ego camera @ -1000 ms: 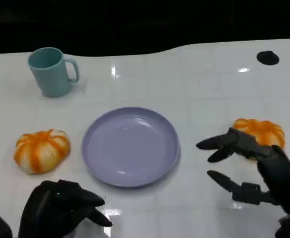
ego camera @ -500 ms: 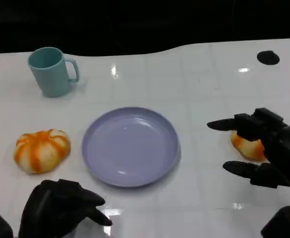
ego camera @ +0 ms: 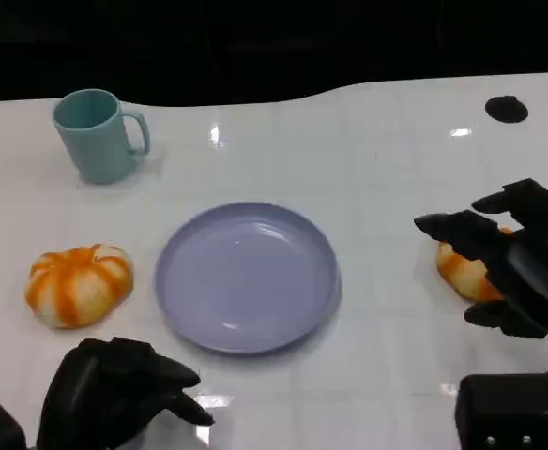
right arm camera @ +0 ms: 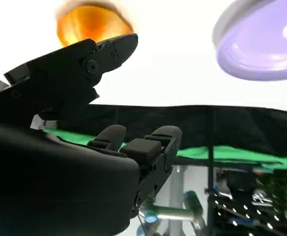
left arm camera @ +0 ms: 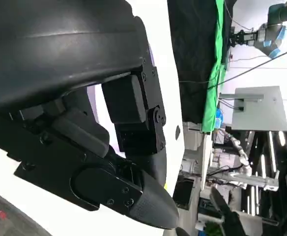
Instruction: Grasp the bread from the table and place it into the plate.
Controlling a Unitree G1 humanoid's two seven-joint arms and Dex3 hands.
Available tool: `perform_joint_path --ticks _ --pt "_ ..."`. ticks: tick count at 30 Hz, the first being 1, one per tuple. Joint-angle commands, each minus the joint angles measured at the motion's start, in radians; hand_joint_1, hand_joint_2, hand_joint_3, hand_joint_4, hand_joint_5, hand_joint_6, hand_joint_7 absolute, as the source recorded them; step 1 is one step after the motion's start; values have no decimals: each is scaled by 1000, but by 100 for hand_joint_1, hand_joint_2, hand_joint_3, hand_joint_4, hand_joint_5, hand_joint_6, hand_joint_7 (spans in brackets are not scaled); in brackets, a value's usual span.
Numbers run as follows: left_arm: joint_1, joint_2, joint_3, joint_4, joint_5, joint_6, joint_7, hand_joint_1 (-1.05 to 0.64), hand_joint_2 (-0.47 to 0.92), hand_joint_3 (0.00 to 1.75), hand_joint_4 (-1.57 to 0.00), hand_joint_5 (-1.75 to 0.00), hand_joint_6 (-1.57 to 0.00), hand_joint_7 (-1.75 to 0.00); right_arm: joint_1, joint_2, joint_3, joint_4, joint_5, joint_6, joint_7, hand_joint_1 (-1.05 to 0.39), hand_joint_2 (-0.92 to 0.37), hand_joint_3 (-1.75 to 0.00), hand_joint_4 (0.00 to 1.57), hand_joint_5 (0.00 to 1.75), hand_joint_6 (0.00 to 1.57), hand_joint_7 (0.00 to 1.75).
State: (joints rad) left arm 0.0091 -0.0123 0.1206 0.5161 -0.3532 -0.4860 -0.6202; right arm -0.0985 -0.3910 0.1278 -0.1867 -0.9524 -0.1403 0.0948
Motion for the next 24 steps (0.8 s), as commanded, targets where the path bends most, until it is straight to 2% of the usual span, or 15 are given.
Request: perform_joint_path --ticks 1,12,21,24 --pt "-2 9 4 2 4 -7 2 -105 79 0 -157 -35 -157 -13 -52 -19 37 18 -39 68 48 -36 -73 0 0 69 38 8" --pt "5 5 4 -8 0 -1 2 -105 79 0 -157 -35 -157 -14 -139 -34 129 189 -115 137 -5 -39 -73 0 5 59 41 2" --pt "10 4 3 -18 0 3 5 -105 78 0 -157 -35 -157 -14 -201 -37 168 333 -97 166 -29 -39 -76 0 12 40 38 0" --pt "10 5 4 -15 -1 -1 2 -105 78 0 -157 -35 -157 -14 -217 -38 177 383 -88 159 -65 -38 -76 0 15 38 39 1"
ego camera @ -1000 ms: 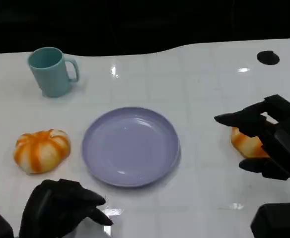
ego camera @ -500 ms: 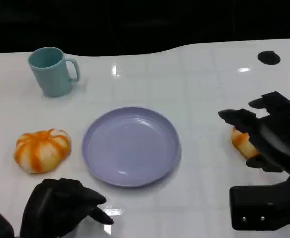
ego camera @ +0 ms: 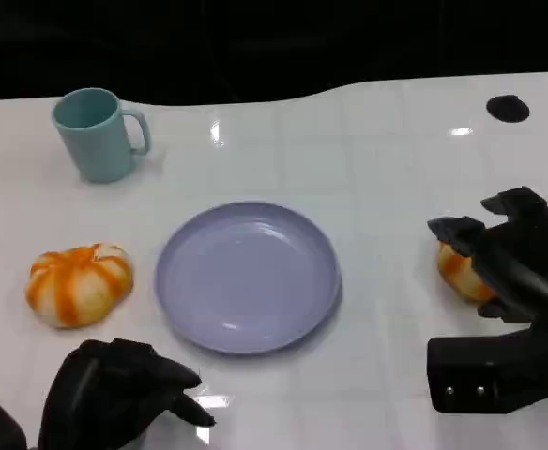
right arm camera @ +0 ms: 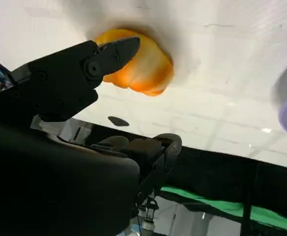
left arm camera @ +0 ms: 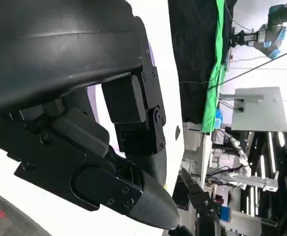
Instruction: Grasp the bread from the table and place it into the plate.
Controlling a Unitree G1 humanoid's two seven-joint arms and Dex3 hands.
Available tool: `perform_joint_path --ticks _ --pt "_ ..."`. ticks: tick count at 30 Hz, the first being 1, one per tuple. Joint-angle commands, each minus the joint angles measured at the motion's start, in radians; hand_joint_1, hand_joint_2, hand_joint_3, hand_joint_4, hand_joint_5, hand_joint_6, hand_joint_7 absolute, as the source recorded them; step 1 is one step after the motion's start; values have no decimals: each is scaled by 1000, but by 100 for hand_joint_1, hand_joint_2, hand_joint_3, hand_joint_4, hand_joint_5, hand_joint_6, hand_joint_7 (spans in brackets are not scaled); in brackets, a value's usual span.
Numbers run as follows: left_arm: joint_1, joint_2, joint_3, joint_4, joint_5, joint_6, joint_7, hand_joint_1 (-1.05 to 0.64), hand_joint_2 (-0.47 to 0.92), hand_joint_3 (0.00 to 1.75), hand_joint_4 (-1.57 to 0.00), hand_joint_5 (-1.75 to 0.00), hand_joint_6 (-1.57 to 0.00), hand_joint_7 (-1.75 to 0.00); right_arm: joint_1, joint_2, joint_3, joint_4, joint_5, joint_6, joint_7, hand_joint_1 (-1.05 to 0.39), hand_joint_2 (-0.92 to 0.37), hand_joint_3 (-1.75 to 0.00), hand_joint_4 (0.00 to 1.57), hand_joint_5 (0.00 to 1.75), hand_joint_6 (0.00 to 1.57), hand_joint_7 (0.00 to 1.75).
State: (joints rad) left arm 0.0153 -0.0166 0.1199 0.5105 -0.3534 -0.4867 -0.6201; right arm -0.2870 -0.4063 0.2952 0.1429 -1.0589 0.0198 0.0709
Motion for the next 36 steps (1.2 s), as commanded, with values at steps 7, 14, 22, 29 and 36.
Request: perform_joint_path --ticks 7,14,22,29,36 --pt "7 11 4 -15 3 1 6 -105 78 0 -157 -35 -157 -14 -72 -20 38 157 49 1 -73 -41 -77 0 16 31 38 0" --pt "8 10 5 -13 2 -3 3 -105 79 0 -157 -35 -157 -14 -128 -6 76 277 69 9 -105 -42 -80 -1 21 21 38 0" --pt "14 9 4 -24 4 1 9 -105 79 0 -157 -36 -157 -14 -193 31 85 433 155 -4 -153 -34 -85 -1 38 16 42 1" --pt "18 9 3 -30 8 0 13 -105 79 0 -157 -36 -157 -14 -234 57 79 595 253 -112 -307 -14 -88 0 93 75 91 6" --pt "19 9 4 -33 7 1 12 -105 79 0 -157 -36 -157 -14 -260 49 115 692 263 -198 -440 -7 -86 -1 82 156 124 10"
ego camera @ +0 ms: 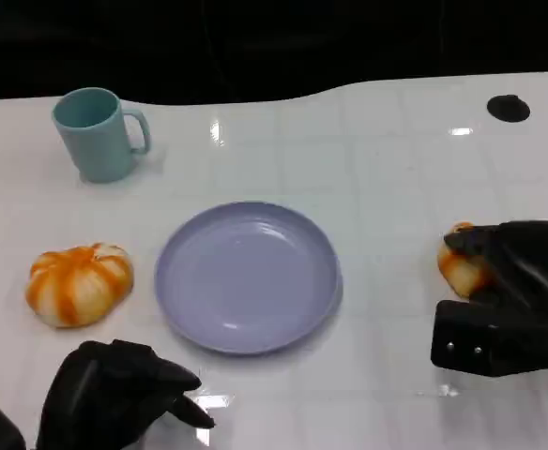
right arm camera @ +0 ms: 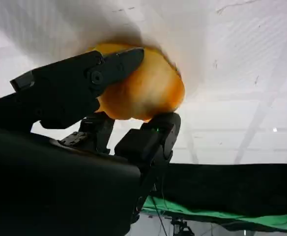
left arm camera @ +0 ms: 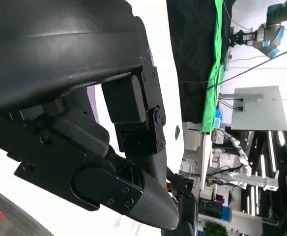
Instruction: Grasp the bread from the table and place it into the plate.
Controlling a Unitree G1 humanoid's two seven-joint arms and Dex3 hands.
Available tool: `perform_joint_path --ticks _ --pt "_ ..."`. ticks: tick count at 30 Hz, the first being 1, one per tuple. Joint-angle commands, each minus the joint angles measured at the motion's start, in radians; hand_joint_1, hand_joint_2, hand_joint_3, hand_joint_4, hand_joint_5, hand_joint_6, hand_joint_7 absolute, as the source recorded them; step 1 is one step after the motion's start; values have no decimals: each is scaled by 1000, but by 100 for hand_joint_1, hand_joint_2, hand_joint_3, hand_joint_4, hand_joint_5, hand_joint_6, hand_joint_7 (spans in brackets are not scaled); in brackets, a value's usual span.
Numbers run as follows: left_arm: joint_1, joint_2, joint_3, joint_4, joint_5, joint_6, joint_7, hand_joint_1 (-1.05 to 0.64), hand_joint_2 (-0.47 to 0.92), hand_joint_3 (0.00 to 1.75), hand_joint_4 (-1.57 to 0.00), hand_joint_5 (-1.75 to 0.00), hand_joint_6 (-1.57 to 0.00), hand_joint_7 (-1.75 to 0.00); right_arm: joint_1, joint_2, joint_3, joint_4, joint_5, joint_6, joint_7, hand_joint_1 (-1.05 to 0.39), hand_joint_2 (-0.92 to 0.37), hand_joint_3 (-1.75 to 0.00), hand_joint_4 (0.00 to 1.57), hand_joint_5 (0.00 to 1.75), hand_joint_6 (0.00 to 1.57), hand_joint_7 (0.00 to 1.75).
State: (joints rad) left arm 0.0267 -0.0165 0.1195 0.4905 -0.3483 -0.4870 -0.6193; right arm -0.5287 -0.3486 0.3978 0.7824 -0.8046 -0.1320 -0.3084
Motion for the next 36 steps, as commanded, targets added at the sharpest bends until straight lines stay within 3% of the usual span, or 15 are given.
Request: perform_joint_path --ticks 1,4,5,7,9,13,15,17,19,24,25,26,28,32,36 --pt "8 9 5 -13 0 1 10 -105 79 0 -157 -36 -157 -14 -24 -13 21 68 5 -62 -81 -6 -89 -2 85 160 129 12" --pt "9 8 5 -15 0 3 11 -105 78 0 -157 -36 -157 -13 -42 -18 44 106 -8 -74 -120 -9 -92 -7 88 169 134 19" --pt "9 8 5 -16 0 4 11 -105 78 0 -157 -36 -157 -13 -47 -18 50 116 -10 -75 -131 -10 -91 -9 88 172 124 45" --pt "11 9 4 -20 1 6 11 -105 78 0 -157 -36 -157 -13 -55 -17 57 137 -6 -84 -156 -10 -92 -11 86 174 91 117" --pt "11 9 3 -20 5 2 14 -105 78 0 -157 -36 -157 -13 -58 -13 55 151 3 -106 -190 -10 -92 -11 86 174 83 136" --pt "9 9 4 -13 8 -5 12 -105 79 0 -157 -36 -157 -13 -62 -6 52 172 14 -140 -248 -11 -89 -9 87 175 90 112" --pt "10 9 4 -13 11 -4 16 -105 79 0 -157 -36 -157 -12 -58 -2 52 168 16 -153 -279 -9 -87 -8 88 175 93 109" --pt "9 9 5 -13 7 -1 12 -105 79 0 -157 -36 -157 -12 -56 2 52 164 21 -164 -303 -8 -88 -9 89 175 86 134" --pt "9 9 5 -12 7 -2 12 -105 79 0 -157 -36 -157 -12 -55 7 51 162 25 -175 -323 -8 -89 -11 90 175 82 147" --pt "7 7 5 -8 7 -9 10 -105 79 0 -157 -37 -157 -12 -58 15 50 159 25 -191 -356 -6 -87 -13 93 175 83 152" --pt "8 7 5 -10 5 -5 10 -105 79 0 -157 -37 -157 -12 -58 16 49 154 25 -197 -361 -7 -80 -29 93 175 81 156" --pt "9 6 4 -14 1 3 9 -105 79 0 -157 -37 -157 -12 -56 17 48 145 26 -202 -365 -6 -60 -67 94 175 81 156" --pt "10 6 4 -17 -3 11 7 -105 78 0 -157 -37 -157 -12 -52 19 47 122 27 -210 -369 -5 -43 -98 95 175 90 137" --pt "9 8 4 -14 -3 11 7 -105 78 0 -157 -36 -157 -12 -41 27 45 61 28 -215 -371 -5 -36 -113 97 175 97 127" --pt "8 9 4 -12 0 5 8 -105 78 0 -157 -36 -157 -11 -29 55 25 2 70 -256 -353 -1 -30 -125 100 175 95 136"
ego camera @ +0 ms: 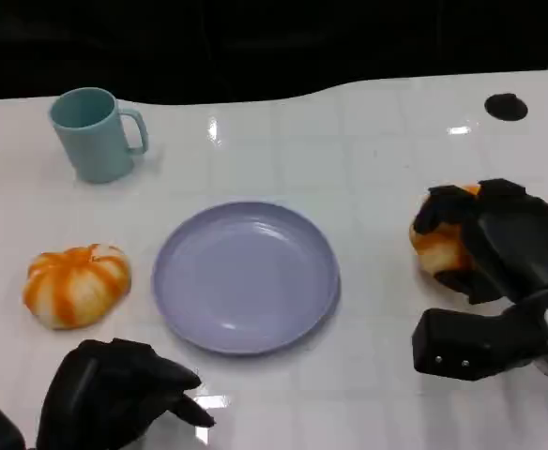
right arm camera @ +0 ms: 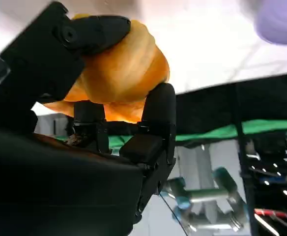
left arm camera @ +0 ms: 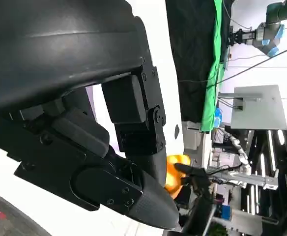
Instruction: Grasp the bread from the table and place it into the plate.
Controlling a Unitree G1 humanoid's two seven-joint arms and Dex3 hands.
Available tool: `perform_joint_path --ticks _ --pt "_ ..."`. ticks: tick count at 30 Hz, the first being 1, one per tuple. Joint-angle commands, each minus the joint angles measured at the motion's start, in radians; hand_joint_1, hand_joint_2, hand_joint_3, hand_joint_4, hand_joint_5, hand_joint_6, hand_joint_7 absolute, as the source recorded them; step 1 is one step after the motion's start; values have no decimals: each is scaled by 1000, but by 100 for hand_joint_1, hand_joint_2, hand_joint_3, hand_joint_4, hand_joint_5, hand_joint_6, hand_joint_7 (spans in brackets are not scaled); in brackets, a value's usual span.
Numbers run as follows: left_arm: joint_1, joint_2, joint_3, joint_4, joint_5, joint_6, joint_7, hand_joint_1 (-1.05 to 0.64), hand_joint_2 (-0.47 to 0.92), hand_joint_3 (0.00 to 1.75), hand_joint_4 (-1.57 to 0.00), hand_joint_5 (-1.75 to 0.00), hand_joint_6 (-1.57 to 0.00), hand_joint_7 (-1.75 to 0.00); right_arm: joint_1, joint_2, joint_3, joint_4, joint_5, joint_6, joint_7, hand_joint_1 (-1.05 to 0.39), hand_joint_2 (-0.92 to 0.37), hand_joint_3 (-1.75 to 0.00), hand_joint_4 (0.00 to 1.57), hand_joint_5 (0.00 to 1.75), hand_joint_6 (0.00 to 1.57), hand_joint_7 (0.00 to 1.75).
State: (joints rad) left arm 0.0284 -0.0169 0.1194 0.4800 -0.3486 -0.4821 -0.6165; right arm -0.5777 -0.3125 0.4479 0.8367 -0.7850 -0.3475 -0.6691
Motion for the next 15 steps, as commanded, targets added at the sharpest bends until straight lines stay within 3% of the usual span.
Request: perform_joint_path --ticks 1,7,10,15 --pt "7 10 4 -3 1 0 5 -105 78 0 -157 -36 -157 -11 23 25 -29 -68 61 -49 14 -1 -29 -129 100 175 93 140" --pt "9 12 5 -3 2 0 5 -105 78 0 -157 -36 -157 -12 31 68 -34 -155 86 -61 56 -3 -24 -139 101 175 90 150" --pt "10 13 4 -1 7 -4 8 -105 79 0 -157 -36 -157 -12 25 95 -28 -176 87 -79 52 -4 -20 -146 103 175 94 140" --pt "7 14 4 2 2 -2 -2 -105 78 0 -157 -36 -157 -12 14 135 -26 -193 83 -83 61 -7 -19 -151 104 175 94 144"
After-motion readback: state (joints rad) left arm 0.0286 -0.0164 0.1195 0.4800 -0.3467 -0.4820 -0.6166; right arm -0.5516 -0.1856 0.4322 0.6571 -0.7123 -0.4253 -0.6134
